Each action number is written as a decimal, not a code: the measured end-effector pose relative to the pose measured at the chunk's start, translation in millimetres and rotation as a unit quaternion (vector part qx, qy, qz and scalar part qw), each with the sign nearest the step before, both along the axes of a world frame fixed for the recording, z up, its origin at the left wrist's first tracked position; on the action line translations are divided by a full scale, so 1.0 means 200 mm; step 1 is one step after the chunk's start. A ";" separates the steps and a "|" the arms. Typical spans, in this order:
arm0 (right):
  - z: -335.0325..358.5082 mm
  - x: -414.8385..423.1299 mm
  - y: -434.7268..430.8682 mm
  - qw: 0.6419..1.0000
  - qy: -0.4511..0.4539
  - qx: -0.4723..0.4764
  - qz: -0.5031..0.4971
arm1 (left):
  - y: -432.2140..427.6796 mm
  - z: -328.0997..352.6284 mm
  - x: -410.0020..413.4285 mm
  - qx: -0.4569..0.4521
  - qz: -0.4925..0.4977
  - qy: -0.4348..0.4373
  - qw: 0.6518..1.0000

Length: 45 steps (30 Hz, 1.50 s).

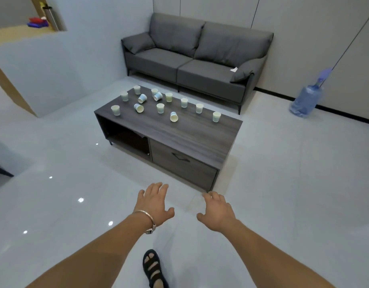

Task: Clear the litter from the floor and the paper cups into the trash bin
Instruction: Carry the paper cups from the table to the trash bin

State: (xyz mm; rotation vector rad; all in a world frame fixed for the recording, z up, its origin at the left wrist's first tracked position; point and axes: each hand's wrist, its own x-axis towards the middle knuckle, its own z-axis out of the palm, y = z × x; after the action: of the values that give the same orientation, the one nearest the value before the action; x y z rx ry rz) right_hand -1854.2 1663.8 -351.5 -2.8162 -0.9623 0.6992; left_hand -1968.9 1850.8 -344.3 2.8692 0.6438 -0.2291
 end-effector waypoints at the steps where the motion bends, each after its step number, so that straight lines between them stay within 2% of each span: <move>1: -0.01 0.07 0.07 1.000 -0.001 -0.002 -0.008 | 0.09 -0.01 0.09 0.000 -0.006 -0.004 1.000; 9: 0.03 0.62 0.55 0.997 0.003 -0.018 -0.074 | 0.72 0.04 0.68 0.010 -0.054 -0.019 0.998; 17: -0.03 1.19 0.98 0.996 0.018 -0.037 -0.081 | 1.17 0.02 1.33 0.007 -0.084 -0.008 0.996; 22: -0.06 1.70 1.31 0.997 0.029 -0.027 -0.066 | 1.46 0.02 1.74 -0.001 -0.067 0.003 0.998; 28: -0.05 2.13 1.60 0.998 0.034 -0.027 -0.054 | 1.76 0.05 2.16 -0.020 -0.054 0.008 0.998; 33: -0.13 2.40 1.73 0.993 0.049 -0.045 -0.099 | 1.91 -0.05 2.48 -0.038 -0.090 0.046 0.994; 41: -0.25 2.60 1.86 0.968 0.078 -0.095 -0.218 | 2.19 -0.20 2.99 -0.070 -0.185 0.029 0.980; 45: -0.33 2.71 1.90 0.961 0.086 -0.103 -0.242 | 2.26 -0.28 3.18 -0.082 -0.216 0.044 0.972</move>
State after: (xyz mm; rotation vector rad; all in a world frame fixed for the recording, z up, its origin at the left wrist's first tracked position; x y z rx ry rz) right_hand -1312.8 2042.9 -416.7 -2.9177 -0.1617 0.9887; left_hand -1333.1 2303.3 -399.9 2.8111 -0.0004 -0.4492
